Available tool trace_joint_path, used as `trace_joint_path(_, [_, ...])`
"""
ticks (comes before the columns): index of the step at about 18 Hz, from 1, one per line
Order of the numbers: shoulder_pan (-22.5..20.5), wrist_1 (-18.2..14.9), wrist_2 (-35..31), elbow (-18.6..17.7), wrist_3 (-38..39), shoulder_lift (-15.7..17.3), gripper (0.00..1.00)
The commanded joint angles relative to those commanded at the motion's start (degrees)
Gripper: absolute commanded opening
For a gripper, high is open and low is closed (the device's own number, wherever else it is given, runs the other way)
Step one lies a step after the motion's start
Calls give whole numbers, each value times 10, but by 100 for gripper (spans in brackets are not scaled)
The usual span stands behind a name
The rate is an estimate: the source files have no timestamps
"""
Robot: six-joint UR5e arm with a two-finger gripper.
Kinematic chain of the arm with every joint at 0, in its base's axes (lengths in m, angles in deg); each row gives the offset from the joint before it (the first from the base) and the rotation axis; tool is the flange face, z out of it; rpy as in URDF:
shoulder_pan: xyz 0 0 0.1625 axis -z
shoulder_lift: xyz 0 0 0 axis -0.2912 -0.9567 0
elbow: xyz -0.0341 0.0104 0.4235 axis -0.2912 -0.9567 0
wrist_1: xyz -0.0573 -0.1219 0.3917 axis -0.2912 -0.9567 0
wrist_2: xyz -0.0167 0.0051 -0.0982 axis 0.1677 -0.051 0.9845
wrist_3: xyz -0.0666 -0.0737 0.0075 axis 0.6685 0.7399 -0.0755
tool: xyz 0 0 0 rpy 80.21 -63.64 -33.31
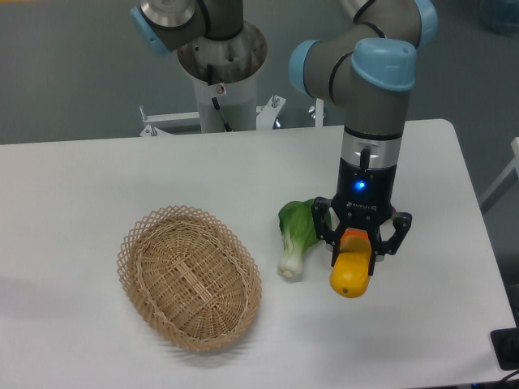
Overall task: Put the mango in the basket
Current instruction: 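Carry the held yellow mango over the wicker basket and lower it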
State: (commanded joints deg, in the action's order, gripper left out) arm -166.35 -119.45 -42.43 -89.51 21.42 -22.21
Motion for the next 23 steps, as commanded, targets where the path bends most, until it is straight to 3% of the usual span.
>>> trace_joint_path(5, [6,-1,-2,-10,6,10,57])
trace_joint_path(11, [13,-1,-3,-48,34,40,57])
trace_joint_path(16, [46,-4,-13,-76,58,56,57])
trace_joint_path(23, [139,-4,-106,-90,176,50,57])
